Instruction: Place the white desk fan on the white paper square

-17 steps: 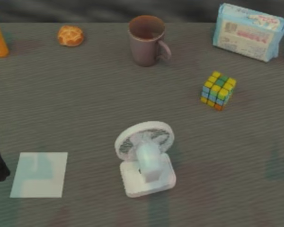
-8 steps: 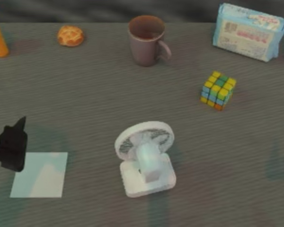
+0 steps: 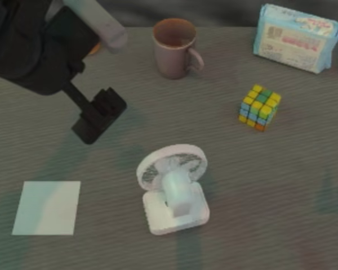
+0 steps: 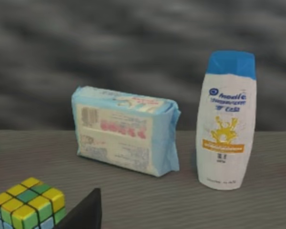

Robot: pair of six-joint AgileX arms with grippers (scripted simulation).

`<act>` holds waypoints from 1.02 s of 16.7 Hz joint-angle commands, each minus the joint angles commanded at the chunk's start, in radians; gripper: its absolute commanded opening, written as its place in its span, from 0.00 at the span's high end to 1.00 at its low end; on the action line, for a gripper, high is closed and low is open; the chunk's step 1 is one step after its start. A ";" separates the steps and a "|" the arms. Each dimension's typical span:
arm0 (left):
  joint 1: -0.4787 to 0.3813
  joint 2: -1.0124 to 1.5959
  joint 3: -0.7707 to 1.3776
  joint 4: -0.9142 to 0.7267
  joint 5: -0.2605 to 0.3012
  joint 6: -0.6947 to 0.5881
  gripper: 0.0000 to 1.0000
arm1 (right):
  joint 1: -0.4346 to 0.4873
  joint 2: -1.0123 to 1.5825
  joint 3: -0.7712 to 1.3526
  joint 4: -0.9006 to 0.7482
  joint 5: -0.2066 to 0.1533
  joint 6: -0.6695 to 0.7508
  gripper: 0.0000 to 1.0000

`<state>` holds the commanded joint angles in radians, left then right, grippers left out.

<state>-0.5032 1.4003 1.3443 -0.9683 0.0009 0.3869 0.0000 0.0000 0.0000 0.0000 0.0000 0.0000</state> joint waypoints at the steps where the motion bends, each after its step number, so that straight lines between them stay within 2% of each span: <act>1: -0.033 0.096 0.092 -0.062 0.000 0.026 0.00 | 0.000 0.000 0.000 0.000 0.000 0.000 0.00; 5: -0.149 0.424 0.387 -0.288 0.000 0.115 0.00 | 0.000 0.000 0.000 0.000 0.000 0.000 0.00; 9: -0.222 0.625 0.567 -0.442 0.000 0.172 0.00 | 0.000 0.000 0.000 0.000 0.000 0.000 0.00; 17: -0.237 0.674 0.608 -0.477 0.000 0.186 0.00 | 0.000 0.000 0.000 0.000 0.000 0.000 0.00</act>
<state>-0.7402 2.0747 1.9520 -1.4454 0.0006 0.5728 0.0000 0.0000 0.0000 0.0000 0.0000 0.0000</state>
